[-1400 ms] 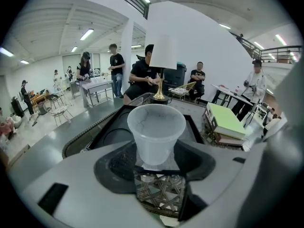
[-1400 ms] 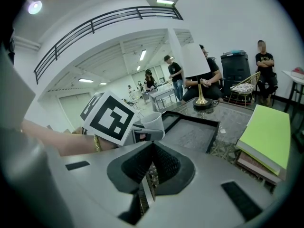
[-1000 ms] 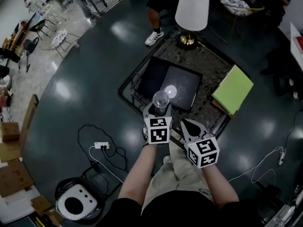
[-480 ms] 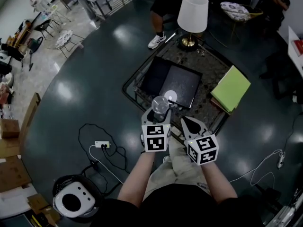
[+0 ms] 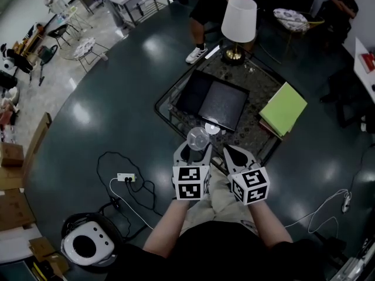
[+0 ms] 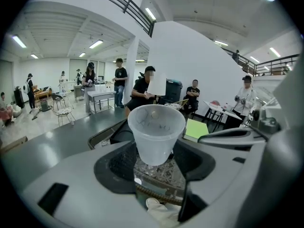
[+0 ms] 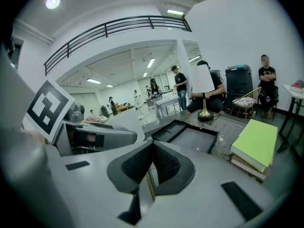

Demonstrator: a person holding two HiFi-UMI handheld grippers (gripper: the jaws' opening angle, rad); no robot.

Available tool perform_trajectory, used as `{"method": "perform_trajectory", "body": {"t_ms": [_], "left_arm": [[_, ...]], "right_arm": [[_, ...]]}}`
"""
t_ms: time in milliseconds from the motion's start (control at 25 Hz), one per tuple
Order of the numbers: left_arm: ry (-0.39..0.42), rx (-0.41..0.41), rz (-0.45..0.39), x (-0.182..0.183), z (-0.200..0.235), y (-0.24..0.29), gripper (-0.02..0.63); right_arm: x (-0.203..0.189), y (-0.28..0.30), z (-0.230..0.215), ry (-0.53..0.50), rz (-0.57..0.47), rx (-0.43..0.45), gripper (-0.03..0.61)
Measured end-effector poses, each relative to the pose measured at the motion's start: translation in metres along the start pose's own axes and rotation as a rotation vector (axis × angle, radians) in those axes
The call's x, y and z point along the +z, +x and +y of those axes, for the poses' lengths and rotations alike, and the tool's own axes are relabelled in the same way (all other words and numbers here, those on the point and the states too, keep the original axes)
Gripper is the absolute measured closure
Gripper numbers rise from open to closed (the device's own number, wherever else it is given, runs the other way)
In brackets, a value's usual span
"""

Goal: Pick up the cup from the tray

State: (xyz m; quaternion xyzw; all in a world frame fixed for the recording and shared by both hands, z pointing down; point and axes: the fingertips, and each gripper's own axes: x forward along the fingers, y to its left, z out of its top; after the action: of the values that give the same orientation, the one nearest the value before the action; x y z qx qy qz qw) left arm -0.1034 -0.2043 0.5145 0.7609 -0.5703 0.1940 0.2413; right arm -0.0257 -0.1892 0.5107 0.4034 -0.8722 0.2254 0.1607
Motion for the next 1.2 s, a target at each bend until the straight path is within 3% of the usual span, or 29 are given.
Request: {"method": "perform_trajectory", "body": {"t_ms": [520,1200], "left_arm": [[-0.009,-0.016,-0.061,-0.017,-0.016,-0.072,0.360],[-0.020,-0.007,-0.075,-0.023,-0.018,-0.083,0.360]], "right_arm": [[-0.008,-0.032,0.031,-0.052,-0.012,0.042,0.568],[-0.011,-0.043,0.047,-0.088,-0.018,0.065,0.568]]}}
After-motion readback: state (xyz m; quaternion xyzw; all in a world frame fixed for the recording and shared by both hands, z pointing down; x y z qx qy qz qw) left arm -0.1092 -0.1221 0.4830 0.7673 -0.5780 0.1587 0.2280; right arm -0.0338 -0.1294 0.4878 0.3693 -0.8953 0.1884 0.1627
